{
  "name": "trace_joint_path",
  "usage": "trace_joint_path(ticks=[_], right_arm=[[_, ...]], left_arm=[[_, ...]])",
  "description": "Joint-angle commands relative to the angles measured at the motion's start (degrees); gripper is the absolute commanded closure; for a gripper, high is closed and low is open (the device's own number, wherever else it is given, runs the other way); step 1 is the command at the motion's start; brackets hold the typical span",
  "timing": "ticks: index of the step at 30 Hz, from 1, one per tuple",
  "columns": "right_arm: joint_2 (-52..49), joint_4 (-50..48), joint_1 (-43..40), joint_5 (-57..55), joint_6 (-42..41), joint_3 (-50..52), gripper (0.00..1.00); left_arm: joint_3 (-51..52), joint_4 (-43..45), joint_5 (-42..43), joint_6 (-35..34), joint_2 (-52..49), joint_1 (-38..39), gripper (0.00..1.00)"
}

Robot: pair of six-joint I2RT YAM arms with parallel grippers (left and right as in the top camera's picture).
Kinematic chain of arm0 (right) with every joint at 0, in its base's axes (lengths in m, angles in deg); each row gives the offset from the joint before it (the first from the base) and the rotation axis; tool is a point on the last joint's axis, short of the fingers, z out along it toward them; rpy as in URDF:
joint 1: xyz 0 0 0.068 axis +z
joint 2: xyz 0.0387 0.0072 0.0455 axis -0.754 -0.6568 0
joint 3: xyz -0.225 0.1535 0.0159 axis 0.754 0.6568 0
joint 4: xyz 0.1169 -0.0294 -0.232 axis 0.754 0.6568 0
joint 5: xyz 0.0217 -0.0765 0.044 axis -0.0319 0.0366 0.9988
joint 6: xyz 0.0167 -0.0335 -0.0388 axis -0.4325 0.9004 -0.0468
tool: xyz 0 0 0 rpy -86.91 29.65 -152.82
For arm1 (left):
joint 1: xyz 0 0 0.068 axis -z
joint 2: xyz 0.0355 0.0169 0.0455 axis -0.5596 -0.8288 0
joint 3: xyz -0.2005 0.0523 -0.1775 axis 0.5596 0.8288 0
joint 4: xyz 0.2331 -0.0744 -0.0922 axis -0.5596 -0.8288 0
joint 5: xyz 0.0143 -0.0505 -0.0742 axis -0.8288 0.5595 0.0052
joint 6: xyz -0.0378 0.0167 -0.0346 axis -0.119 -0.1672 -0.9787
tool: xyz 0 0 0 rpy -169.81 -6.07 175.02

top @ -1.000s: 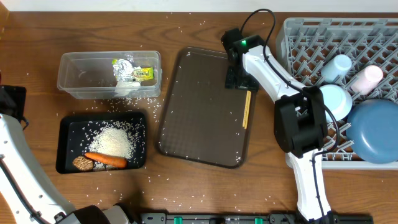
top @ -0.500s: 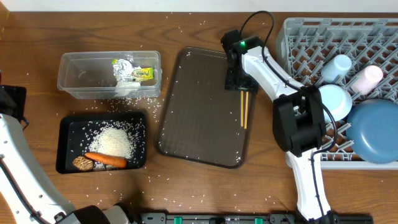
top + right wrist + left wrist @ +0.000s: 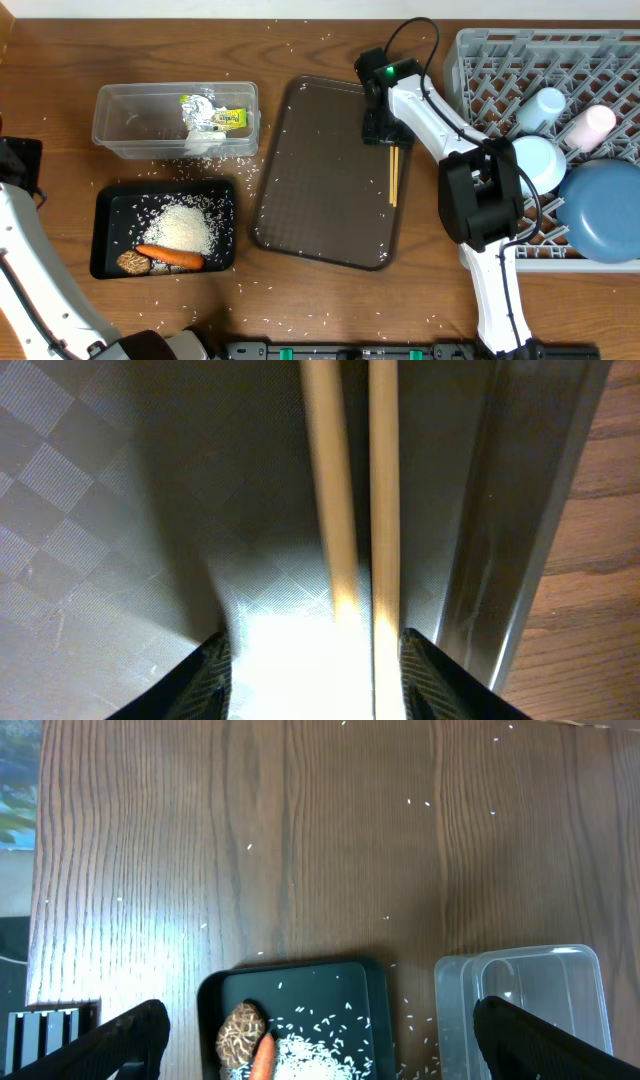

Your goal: Sort waste into correct bins and load items into the dishwasher rack

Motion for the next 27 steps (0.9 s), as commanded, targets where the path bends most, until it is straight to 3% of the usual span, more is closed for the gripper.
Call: trace_joint_path(ticks=[1,27], right_arm=[[-1.55,0.9,0.48,-3.37,1.53,-1.14,0.46],[-1.57,1.84,2.27,-2.38,1.62,-3.26,0.44]], left_arm=[[-0.31,-0.17,0.15,0.11,-0.13,-0.26,0.02],[-0.31,-0.17,0.15,0.13,-0.13,-0.26,0.02]])
